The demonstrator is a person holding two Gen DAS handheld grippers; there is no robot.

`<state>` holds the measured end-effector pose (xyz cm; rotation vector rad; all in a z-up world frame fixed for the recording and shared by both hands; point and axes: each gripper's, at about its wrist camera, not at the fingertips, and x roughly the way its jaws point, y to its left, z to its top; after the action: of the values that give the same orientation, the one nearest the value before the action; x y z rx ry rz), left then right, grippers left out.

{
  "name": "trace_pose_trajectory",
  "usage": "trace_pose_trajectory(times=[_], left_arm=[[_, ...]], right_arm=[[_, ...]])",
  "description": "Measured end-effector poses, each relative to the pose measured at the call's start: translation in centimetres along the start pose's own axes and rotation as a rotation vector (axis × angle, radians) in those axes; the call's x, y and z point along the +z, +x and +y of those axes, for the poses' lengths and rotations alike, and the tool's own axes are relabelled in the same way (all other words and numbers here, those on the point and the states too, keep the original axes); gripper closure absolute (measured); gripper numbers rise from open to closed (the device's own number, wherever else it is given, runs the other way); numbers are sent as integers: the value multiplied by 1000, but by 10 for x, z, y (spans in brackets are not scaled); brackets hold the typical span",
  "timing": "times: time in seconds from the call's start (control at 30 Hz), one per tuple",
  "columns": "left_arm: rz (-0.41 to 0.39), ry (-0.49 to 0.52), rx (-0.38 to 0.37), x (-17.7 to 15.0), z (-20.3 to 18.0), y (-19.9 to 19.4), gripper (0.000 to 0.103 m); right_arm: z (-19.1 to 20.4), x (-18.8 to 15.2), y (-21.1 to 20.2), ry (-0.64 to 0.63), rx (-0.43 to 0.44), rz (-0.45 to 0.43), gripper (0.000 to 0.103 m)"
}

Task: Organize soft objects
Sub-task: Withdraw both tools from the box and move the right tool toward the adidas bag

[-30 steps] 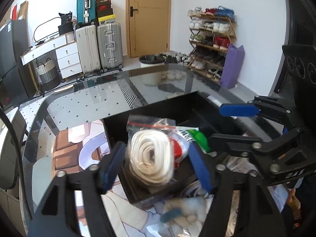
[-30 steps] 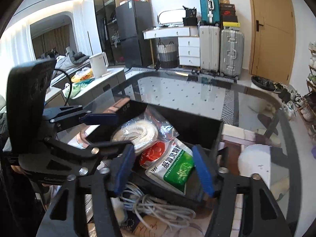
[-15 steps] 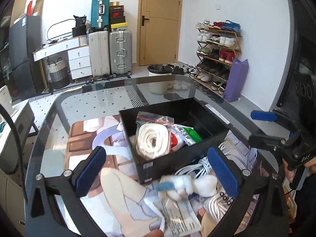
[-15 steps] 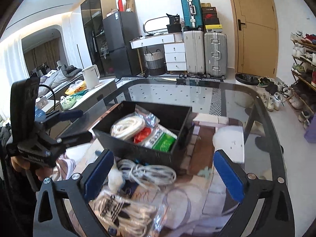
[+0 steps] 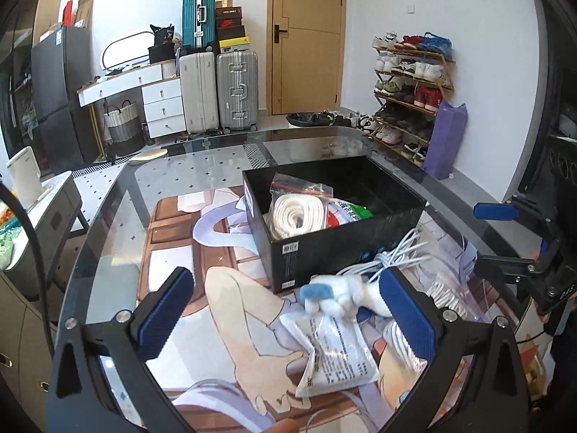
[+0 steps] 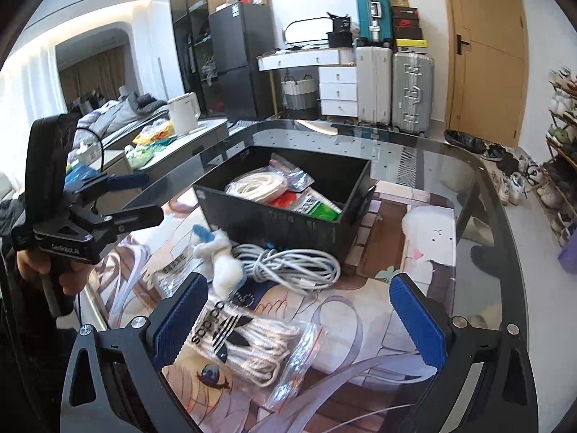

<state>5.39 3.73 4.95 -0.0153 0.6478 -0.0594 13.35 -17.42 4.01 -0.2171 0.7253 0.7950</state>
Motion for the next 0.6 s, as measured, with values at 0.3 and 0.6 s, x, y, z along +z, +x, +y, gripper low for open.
trace_pose_trajectory(times=[0.3, 0.6], left_arm=[[27, 1, 3, -8, 3, -1, 0], [47, 8, -10, -11, 2, 4, 0]], right_arm=[[13, -12, 18, -63, 55, 86, 1], [32, -22, 34, -126, 116, 137, 1]])
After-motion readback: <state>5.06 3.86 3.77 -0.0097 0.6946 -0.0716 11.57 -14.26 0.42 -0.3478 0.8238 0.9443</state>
